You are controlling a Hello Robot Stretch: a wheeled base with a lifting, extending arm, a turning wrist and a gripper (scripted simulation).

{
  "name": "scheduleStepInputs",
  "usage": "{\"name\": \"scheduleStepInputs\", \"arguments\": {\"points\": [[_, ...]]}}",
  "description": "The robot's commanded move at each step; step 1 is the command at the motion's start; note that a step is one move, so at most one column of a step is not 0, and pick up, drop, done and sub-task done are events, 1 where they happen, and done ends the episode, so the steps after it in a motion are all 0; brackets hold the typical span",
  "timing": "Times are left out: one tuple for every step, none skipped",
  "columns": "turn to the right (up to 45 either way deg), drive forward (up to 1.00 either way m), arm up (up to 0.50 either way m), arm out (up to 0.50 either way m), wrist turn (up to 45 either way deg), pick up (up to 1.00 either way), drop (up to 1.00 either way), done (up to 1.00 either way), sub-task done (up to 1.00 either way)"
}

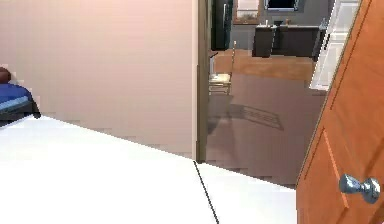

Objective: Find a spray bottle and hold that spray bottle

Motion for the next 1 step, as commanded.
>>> {"name": "scheduleStepInputs", "arguments": {"points": [[3.0,0.0,0.0,0.0,0.0,0.0,0.0,0.0,0.0]]}}
